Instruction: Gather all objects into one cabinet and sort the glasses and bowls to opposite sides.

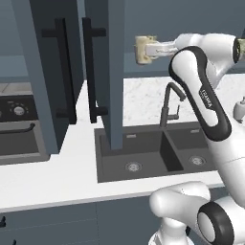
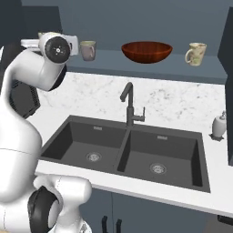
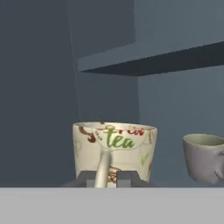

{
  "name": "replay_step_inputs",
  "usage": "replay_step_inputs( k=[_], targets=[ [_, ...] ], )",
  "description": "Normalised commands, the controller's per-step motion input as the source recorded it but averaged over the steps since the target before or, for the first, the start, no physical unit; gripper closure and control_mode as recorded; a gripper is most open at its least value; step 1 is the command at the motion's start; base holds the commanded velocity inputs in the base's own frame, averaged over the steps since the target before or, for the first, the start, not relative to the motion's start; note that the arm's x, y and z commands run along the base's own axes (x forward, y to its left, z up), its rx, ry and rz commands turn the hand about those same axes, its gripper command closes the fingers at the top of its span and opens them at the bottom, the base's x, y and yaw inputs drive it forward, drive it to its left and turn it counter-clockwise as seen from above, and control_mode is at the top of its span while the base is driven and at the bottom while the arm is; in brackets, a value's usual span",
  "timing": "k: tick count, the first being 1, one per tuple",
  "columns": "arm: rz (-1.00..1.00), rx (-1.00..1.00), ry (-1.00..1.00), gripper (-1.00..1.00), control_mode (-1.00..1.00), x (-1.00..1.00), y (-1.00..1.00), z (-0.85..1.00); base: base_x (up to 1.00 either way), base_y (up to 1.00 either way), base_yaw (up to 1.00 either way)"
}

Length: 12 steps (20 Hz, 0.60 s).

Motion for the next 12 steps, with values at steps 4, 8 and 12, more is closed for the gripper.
replay_step_inputs(
  k=[4,8,12],
  targets=[
    [-0.02,0.28,0.0,1.0,-1.0,0.94,0.3,-0.21,0.0,0.0,0.0],
    [0.0,0.12,0.09,1.0,-1.0,1.0,0.11,-0.09,0.0,0.0,0.0],
    [0.0,-0.01,0.16,1.0,-1.0,1.0,0.01,0.0,0.0,0.0,0.0]
  ],
)
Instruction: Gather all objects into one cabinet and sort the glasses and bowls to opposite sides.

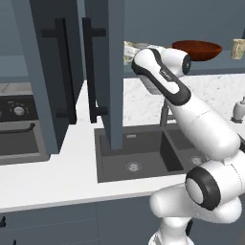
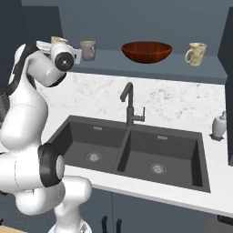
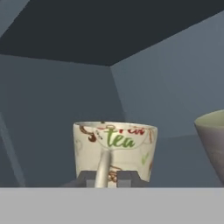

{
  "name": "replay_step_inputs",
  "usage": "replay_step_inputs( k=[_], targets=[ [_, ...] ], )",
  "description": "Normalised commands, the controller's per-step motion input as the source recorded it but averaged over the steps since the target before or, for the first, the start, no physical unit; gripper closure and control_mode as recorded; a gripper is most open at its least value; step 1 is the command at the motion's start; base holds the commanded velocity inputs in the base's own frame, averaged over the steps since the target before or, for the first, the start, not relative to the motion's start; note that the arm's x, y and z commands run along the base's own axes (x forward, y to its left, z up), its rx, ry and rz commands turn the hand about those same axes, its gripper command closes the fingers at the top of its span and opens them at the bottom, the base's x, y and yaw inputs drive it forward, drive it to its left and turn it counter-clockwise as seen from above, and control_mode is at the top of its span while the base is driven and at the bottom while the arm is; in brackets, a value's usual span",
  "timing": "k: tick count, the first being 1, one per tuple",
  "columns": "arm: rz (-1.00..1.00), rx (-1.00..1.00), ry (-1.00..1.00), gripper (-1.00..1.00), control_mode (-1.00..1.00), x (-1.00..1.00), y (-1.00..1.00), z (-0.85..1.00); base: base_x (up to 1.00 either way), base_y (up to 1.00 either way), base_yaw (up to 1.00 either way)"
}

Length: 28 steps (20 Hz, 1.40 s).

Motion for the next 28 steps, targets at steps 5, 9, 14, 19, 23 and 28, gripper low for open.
replay_step_inputs(
  k=[5,9,14,19,23,28],
  targets=[
    [0.0,-0.06,0.04,1.0,-1.0,0.8,0.0,-0.02,0.0,0.0,0.0],
    [0.0,0.0,-0.11,-1.0,-1.0,0.09,0.02,-0.22,0.0,0.0,0.0],
    [0.0,0.0,-0.16,-1.0,-1.0,-0.15,0.0,-0.13,0.0,0.0,0.0],
    [0.0,0.0,-0.14,-1.0,-1.0,-0.01,0.0,-0.1,0.0,0.0,0.0],
    [0.01,-0.02,-0.05,-1.0,-1.0,-0.04,-0.07,0.01,0.0,0.0,0.0],
    [0.0,-0.5,0.23,-1.0,-1.0,-0.18,-0.92,0.69,0.0,0.0,0.0]
  ],
)
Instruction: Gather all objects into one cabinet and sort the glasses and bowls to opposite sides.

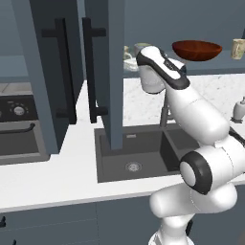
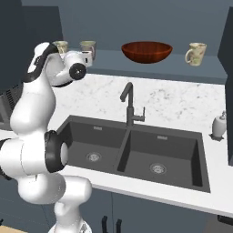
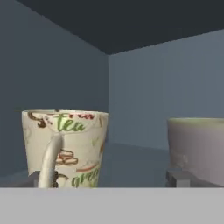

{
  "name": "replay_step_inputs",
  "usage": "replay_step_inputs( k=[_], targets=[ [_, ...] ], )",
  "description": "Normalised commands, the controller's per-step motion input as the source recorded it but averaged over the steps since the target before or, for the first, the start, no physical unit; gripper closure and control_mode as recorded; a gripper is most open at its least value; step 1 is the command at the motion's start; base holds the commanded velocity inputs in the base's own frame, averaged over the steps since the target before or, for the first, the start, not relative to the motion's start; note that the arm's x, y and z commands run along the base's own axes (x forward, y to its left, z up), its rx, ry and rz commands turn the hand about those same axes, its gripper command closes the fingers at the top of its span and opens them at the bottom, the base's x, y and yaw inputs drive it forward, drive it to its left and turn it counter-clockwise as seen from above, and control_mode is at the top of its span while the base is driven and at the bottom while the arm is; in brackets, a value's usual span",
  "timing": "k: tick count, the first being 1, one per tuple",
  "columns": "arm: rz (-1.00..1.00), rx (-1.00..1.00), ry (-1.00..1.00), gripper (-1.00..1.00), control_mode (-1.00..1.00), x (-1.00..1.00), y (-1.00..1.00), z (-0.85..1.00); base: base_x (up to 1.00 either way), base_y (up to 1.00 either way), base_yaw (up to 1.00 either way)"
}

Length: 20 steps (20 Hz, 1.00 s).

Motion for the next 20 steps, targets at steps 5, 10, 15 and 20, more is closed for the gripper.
replay_step_inputs(
  k=[5,10,15,20],
  targets=[
    [0.0,-0.68,0.12,-1.0,-1.0,-0.72,-0.93,0.57,0.0,0.0,0.0],
    [0.01,-0.38,0.04,-1.0,-1.0,-1.0,-0.82,0.71,0.0,0.0,0.0],
    [0.0,-0.2,0.12,-1.0,-1.0,-1.0,-0.92,0.61,0.0,0.0,0.0],
    [-0.16,-0.19,0.26,-1.0,-1.0,-0.65,-1.0,0.59,0.0,0.0,0.0]
  ],
)
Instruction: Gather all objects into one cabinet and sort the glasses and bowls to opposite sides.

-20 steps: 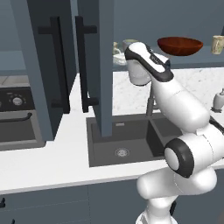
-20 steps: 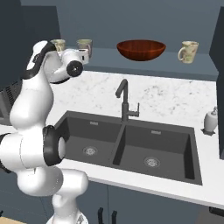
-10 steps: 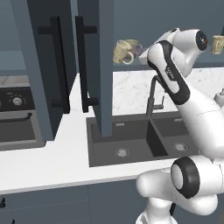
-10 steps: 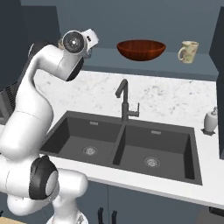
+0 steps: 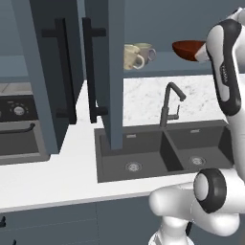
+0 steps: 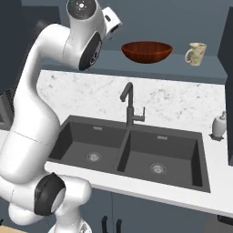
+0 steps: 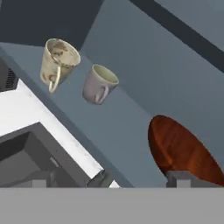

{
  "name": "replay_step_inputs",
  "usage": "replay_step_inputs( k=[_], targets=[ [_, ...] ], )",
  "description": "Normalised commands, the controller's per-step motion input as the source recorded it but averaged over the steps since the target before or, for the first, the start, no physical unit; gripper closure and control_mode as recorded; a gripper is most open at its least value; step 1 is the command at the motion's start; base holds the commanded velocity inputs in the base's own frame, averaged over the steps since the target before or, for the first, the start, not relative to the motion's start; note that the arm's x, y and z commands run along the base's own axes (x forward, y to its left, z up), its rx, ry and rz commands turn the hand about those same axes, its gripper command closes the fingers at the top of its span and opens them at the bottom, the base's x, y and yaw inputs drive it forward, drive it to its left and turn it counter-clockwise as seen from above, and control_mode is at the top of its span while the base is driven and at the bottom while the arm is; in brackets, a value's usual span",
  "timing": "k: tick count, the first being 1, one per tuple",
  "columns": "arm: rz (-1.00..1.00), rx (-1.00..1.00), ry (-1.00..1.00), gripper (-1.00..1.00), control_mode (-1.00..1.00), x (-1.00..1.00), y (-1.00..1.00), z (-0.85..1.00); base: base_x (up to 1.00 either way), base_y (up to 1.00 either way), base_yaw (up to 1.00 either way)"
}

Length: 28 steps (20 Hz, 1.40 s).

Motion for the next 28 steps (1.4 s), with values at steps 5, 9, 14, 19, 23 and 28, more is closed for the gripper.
replay_step_inputs(
  k=[5,9,14,19,23,28],
  targets=[
    [-0.58,0.04,0.1,-1.0,-1.0,0.0,-0.81,0.13,0.0,0.0,0.0],
    [-0.73,0.21,-0.12,-1.0,-1.0,0.0,-0.29,-0.51,0.0,0.0,0.0],
    [-0.65,0.42,-0.24,-1.0,-1.0,0.06,-0.31,-0.92,0.0,0.0,0.0],
    [-0.53,0.5,-0.17,-1.0,-1.0,0.47,-0.68,-0.1,0.0,0.0,0.0],
    [-0.36,0.37,-0.02,-1.0,-1.0,0.2,-1.0,0.71,0.0,0.0,0.0],
    [-0.09,0.04,0.0,-1.0,-1.0,-0.01,-0.5,0.32,0.0,0.0,0.0]
  ],
)
